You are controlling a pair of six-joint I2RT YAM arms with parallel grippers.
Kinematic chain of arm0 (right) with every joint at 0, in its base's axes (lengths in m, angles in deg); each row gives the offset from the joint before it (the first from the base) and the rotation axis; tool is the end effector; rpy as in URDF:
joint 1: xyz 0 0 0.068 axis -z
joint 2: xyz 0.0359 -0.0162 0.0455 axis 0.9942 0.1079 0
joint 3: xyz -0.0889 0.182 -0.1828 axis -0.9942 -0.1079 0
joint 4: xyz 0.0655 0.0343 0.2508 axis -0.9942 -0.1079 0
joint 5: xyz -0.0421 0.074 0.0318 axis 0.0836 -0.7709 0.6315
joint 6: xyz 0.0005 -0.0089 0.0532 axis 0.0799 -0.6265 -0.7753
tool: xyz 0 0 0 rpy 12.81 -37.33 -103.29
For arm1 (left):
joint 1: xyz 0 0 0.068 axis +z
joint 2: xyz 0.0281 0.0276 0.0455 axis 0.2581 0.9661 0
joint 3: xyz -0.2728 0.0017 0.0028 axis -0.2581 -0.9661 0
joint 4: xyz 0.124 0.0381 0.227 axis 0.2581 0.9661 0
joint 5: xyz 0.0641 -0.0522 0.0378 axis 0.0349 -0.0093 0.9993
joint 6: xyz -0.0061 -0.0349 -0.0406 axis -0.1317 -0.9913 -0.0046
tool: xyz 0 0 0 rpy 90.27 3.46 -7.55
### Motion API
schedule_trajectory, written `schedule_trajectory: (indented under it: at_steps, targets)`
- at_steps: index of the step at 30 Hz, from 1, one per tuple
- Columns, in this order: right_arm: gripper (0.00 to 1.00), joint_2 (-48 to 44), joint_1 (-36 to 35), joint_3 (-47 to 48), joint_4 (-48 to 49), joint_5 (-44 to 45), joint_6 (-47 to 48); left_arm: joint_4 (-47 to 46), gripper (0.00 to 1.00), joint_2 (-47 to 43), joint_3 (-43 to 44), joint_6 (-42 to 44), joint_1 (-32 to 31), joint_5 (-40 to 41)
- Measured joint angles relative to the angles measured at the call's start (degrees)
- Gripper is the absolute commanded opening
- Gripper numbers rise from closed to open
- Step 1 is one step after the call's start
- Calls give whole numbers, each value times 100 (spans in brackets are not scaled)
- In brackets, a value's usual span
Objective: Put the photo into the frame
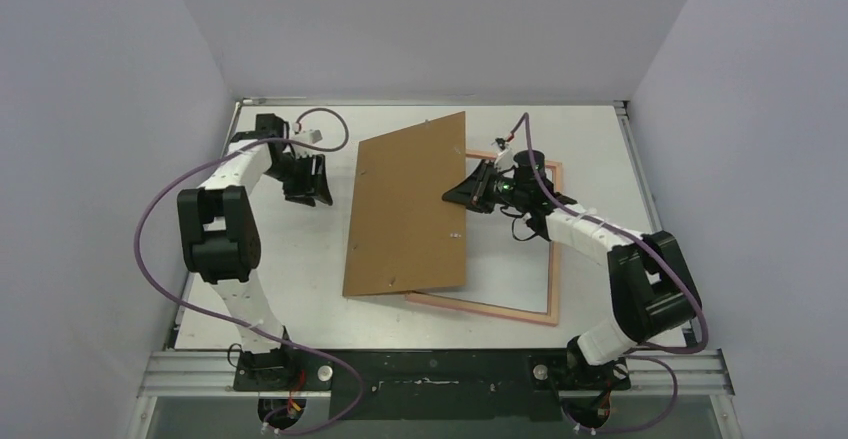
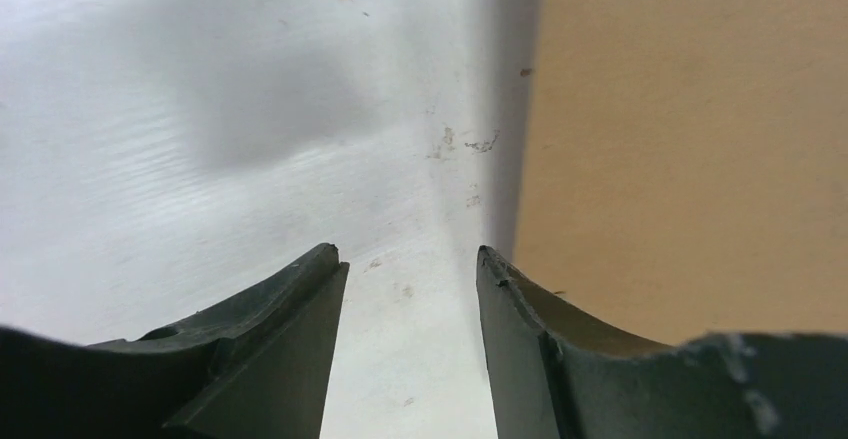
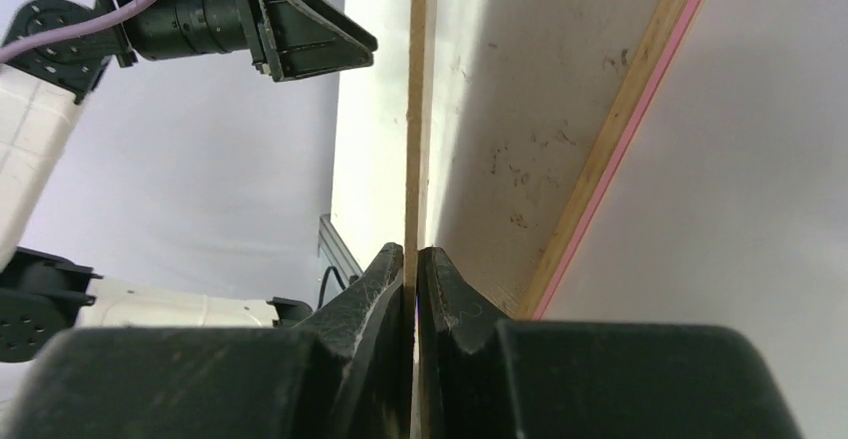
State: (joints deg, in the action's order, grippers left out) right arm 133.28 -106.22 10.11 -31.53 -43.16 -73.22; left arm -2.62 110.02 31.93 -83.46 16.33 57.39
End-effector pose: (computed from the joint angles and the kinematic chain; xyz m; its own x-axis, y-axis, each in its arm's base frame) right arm 0.2984 0.1492 0.2197 -0.9271 0.2929 -0.2337 -0.1121 0.3783 0.9189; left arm 0.3810 -0.0060 0.1962 -0.9660 0.0578 -0.2521 0.1573 0.9051 -0.3951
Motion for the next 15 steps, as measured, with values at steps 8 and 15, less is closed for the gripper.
schedule_trajectory:
  at_steps: [8,15]
  targets:
    - [5,-1222,1123,-446,-450,-378,133,48,49,-446,170,-22,317,-236]
    - [5,-1882,2505,-758,-1593,-975,595,50,45,-446,120,-44,35,-256]
